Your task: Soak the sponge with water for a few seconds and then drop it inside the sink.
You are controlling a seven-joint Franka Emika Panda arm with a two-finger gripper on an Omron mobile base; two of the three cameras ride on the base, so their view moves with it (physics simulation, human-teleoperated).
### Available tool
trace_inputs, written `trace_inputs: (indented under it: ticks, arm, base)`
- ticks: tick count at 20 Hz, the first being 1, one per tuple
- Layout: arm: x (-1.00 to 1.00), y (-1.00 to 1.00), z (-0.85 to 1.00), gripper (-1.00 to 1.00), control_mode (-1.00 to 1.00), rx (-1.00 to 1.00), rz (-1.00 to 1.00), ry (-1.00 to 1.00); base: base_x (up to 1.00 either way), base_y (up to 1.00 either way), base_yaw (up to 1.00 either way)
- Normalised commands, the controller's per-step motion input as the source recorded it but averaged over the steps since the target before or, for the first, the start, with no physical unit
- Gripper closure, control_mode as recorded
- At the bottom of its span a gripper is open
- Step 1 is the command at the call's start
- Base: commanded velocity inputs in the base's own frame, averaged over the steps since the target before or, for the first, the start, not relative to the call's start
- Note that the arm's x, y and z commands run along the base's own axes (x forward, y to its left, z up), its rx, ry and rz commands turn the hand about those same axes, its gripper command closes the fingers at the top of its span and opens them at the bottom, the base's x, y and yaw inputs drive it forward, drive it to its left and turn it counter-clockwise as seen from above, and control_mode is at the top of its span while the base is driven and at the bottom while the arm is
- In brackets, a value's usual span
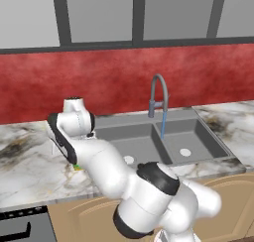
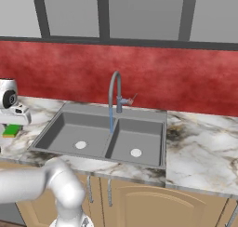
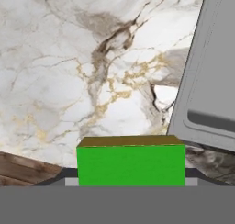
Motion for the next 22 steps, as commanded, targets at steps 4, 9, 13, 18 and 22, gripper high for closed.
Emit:
trace_inputs:
  ticks: [4, 9, 13, 18, 22]
  arm:
    - [0.0, -1.0, 0.07, 1.0, -1.0, 0.04, 0.08, 0.0]
    - [-0.03, -0.99, 0.14, 1.0, -1.0, 0.04, 0.1, -0.03]
    - [-0.01, -0.89, 0.22, 1.0, -1.0, 0.03, 0.11, -0.05]
    - [-0.04, -0.88, 0.27, 1.0, -1.0, 0.04, 0.11, -0.05]
    - [-0.01, -0.85, 0.24, 1.0, -1.0, 0.03, 0.1, 0.0]
  base:
    - [0.0, 0.0, 0.0]
    - [0.0, 0.0, 0.0]
    - [0.0, 0.0, 0.0]
    - [0.0, 0.0, 0.0]
    - [0.0, 0.0, 0.0]
